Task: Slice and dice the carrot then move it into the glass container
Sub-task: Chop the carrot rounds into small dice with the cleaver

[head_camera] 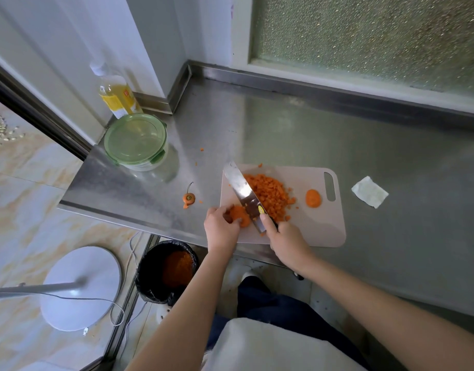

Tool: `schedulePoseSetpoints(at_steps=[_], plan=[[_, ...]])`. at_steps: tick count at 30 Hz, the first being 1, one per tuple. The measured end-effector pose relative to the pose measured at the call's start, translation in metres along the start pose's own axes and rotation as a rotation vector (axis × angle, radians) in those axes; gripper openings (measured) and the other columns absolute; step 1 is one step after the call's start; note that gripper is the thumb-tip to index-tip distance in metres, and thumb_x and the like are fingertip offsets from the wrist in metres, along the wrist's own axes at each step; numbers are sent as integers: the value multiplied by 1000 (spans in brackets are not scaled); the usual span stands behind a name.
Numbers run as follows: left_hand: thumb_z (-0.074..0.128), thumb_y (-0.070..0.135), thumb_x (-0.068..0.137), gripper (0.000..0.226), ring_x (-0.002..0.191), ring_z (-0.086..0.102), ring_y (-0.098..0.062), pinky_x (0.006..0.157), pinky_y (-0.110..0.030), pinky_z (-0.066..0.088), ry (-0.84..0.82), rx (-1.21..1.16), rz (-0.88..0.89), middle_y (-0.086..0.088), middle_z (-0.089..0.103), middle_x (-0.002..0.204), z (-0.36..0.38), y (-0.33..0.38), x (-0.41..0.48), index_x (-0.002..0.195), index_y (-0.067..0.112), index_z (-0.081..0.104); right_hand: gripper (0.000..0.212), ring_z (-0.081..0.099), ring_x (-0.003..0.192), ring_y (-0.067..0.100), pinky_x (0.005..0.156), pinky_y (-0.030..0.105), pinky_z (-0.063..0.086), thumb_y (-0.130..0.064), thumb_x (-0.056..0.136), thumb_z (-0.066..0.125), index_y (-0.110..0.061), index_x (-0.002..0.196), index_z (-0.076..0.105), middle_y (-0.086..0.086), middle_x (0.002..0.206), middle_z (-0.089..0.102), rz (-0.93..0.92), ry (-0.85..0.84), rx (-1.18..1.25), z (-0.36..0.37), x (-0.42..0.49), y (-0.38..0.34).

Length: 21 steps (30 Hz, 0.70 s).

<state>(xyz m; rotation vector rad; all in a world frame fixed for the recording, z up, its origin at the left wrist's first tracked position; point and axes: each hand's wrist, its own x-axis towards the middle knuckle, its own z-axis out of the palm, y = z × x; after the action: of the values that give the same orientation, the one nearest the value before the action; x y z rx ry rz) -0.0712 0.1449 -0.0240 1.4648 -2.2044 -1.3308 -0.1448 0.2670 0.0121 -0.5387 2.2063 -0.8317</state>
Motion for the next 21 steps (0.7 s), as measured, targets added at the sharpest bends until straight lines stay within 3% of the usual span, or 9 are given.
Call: schedulePoseSetpoints(at_steps=[8, 14, 21], plan=[[68, 6, 81, 36, 95, 57, -24, 78, -18, 36, -6, 12, 12, -9, 55, 104, 0, 2, -2, 117, 8, 65, 60, 35, 43, 13, 46, 21, 26, -45, 99, 34, -13, 49, 31, 1, 47, 36, 6, -30, -47, 3, -2, -4], [65, 5, 83, 29, 88, 51, -18, 74, -17, 33, -25, 35, 9, -2, 46, 96, -1, 4, -1, 112, 9, 66, 60, 41, 50, 18, 50, 27, 31, -47, 100, 30, -10, 52, 35, 3, 51, 39, 18, -24, -178, 11, 0, -11], [67, 5, 81, 20, 82, 51, -18, 61, -3, 35, -25, 54, 61, -4, 48, 92, 0, 0, 0, 101, 8, 68, 59, 46, 51, 22, 51, 29, 38, -44, 100, 32, -11, 52, 34, 3, 51, 42, -5, -25, -196, 24, 9, -12]])
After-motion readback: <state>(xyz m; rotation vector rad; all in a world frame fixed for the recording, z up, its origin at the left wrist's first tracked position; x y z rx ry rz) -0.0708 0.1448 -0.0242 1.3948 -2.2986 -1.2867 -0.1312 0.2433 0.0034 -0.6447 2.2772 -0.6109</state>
